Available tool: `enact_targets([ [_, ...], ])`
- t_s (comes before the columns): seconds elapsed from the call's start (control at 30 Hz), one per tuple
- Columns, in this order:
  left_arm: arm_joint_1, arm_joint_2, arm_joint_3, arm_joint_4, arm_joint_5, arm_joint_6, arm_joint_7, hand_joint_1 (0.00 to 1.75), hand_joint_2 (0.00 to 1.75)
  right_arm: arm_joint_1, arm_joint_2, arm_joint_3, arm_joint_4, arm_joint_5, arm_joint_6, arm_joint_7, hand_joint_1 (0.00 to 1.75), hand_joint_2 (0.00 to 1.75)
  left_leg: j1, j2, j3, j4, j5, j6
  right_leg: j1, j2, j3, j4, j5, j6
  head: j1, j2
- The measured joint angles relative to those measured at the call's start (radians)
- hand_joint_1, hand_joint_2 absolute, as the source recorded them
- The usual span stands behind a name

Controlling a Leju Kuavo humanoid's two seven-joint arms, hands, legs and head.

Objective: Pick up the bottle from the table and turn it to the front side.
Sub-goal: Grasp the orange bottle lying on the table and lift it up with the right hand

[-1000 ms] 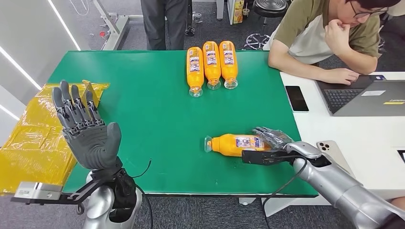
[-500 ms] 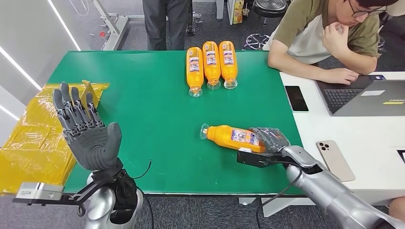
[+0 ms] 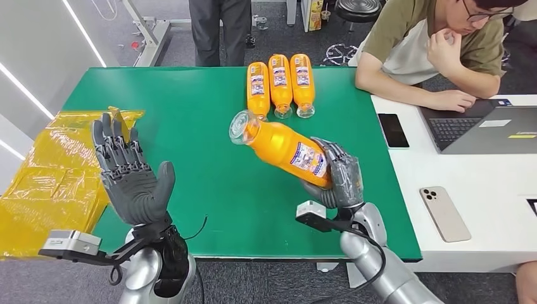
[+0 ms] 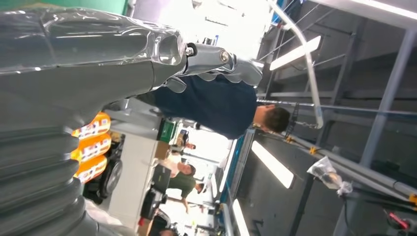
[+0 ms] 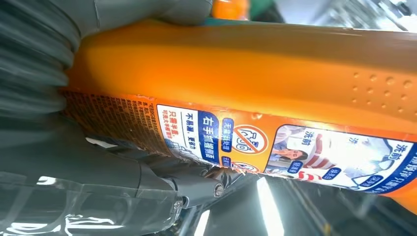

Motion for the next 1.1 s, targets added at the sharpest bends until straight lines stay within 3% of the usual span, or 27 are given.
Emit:
enact_targets([
  [0.17, -0.009, 0.002, -0.028, 0.024, 0.0, -0.06, 0.066, 0.0, 1.75, 0.053, 0.075, -0.052, -0.049, -0.004, 0.0, -0.041, 1.64, 1.75, 0.0, 0.0, 0.0, 0.0, 0.0, 0.0, 0.0, 0.0, 0.0, 0.0, 0.0, 0.0, 0.0, 0.0],
  [0.3, -0.018, 0.006, -0.057, 0.061, -0.05, -0.104, 0.101, 0.0, 1.75, 0.077, 0.098, -0.037, -0.071, -0.002, 0.0, 0.021, 1.6, 1.75, 0.0, 0.0, 0.0, 0.0, 0.0, 0.0, 0.0, 0.0, 0.0, 0.0, 0.0, 0.0, 0.0, 0.0],
  [0.47, -0.024, 0.006, -0.076, 0.09, -0.069, -0.197, 0.11, 0.0, 1.75, 0.091, 0.09, 0.056, -0.1, 0.0, 0.004, 0.144, 1.65, 1.75, 0.0, 0.0, 0.0, 0.0, 0.0, 0.0, 0.0, 0.0, 0.0, 0.0, 0.0, 0.0, 0.0, 0.0],
  [0.63, -0.027, 0.006, -0.08, 0.101, -0.08, -0.256, 0.114, 0.0, 1.75, 0.103, 0.068, 0.137, -0.131, 0.034, 0.038, 0.2, 1.69, 1.75, 0.0, 0.0, 0.0, 0.0, -0.001, -0.001, 0.0, 0.0, -0.001, 0.0, 0.0, 0.0, 0.0, 0.0],
  [1.1, -0.029, 0.006, -0.08, 0.111, -0.076, -0.33, 0.113, 0.0, 1.75, 0.122, 0.04, 0.193, -0.19, 0.11, 0.096, 0.221, 1.74, 1.75, 0.0, 0.0, 0.0, 0.0, -0.001, -0.001, 0.0, 0.0, 0.0, 0.0, 0.0, 0.0, 0.0, 0.0],
])
